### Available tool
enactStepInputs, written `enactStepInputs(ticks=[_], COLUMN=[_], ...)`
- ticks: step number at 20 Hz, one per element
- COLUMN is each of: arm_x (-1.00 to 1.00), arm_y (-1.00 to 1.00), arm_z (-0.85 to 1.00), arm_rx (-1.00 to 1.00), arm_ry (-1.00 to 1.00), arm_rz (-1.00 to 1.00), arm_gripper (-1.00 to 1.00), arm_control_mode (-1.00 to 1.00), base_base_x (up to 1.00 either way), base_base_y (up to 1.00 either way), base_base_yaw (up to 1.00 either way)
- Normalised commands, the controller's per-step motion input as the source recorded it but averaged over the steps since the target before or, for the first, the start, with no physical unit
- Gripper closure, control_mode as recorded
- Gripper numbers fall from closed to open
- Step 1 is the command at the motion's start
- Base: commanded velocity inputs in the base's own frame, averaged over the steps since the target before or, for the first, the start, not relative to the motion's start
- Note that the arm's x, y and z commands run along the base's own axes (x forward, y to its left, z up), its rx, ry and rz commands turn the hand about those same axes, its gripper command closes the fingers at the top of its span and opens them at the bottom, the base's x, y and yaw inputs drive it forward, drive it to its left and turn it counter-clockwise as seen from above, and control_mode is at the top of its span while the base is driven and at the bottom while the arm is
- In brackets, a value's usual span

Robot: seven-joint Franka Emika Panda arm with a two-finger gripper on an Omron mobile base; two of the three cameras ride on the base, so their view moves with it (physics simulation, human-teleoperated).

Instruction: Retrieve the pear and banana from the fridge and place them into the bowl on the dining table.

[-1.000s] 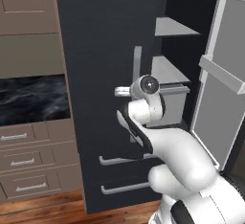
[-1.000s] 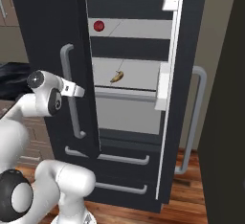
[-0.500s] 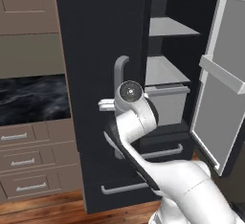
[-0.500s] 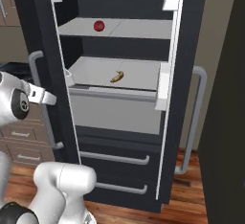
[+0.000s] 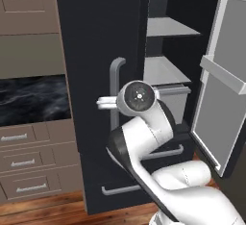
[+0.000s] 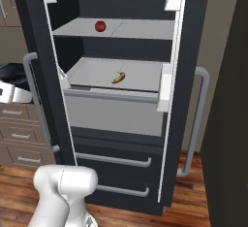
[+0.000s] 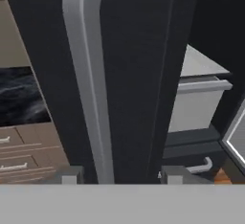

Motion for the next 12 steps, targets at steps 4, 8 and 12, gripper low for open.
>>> enactStepInputs(ticks=[4,8,12], arm_x=[-0.97,-0.4,-0.18], arm_y=[-0.57,-0.93,-1.0], arm_z=[0.46,0.07,0.16], arm_rx=[0.0,0.29,0.52], arm_ry=[-0.12,0.0,0.06], arm_rz=[-0.09,-0.32,-0.35], arm_gripper=[-1.0,-1.0,-1.0], arm_control_mode=[-1.0,-1.0,-1.0], base_base_x=[0.0,0.0,0.0], base_base_y=[0.0,0.0,0.0], base_base_yaw=[0.0,0.0,0.0])
